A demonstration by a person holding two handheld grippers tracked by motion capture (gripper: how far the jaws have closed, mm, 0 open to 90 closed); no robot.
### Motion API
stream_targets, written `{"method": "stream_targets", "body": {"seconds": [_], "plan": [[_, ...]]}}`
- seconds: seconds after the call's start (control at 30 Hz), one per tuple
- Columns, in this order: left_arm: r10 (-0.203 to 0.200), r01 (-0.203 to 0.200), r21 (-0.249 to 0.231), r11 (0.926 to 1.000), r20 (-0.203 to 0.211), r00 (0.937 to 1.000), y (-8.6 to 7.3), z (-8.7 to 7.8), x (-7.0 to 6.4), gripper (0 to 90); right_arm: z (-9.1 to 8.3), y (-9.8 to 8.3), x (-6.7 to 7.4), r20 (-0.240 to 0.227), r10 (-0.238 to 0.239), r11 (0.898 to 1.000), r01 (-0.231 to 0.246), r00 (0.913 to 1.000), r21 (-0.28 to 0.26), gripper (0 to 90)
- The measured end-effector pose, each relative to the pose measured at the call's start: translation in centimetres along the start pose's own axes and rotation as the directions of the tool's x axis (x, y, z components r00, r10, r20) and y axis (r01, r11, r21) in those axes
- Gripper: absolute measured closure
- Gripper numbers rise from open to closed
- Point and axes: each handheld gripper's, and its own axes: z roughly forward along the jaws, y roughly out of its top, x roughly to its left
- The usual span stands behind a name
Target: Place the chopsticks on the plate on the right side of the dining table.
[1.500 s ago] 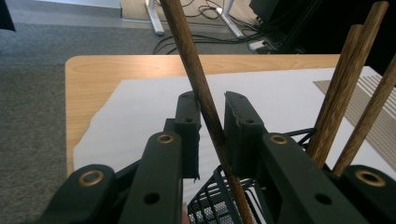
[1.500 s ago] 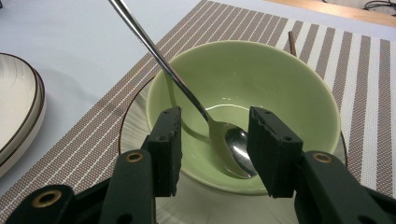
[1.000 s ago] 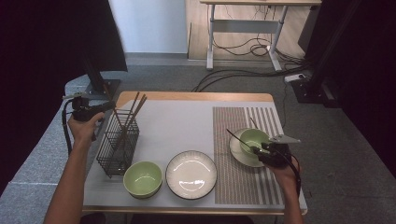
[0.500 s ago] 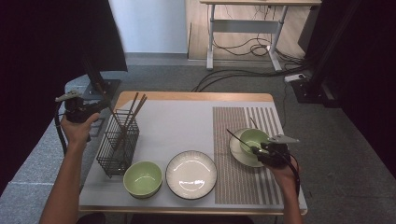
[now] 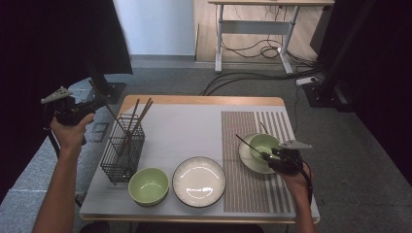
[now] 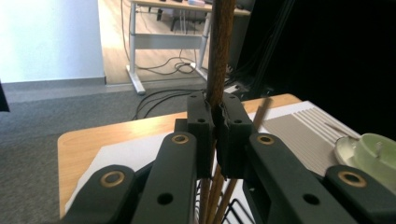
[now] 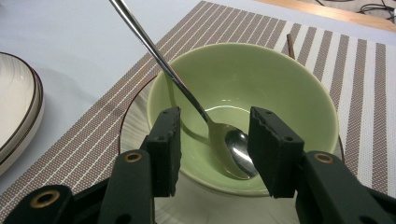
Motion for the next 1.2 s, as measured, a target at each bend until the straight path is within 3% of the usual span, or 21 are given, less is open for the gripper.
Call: {"method": "stream_targets", "body": {"seconds": [0.2, 0.43, 1.2], "plan": [[-0.007, 0.008, -0.025, 0.9997, 0.029, 0.9996, 0.6, -0.7, -0.4, 84.8, 0.0, 0.0, 0.0, 0.000, -0.003, 1.000, 0.003, 1.0000, 0.000, 54.7], [0.013, -0.011, -0.044, 0.9990, 0.046, 0.9989, 1.4, -1.3, -1.2, 84.7, 0.1, 0.0, 0.1, 0.003, -0.005, 1.000, 0.005, 1.0000, 0.005, 54.7], [0.011, -0.008, -0.062, 0.9981, 0.055, 0.9984, 1.9, -2.1, -1.5, 84.8, 0.4, -0.1, 0.2, 0.003, -0.014, 1.000, 0.014, 0.9999, 0.016, 54.4]]}}
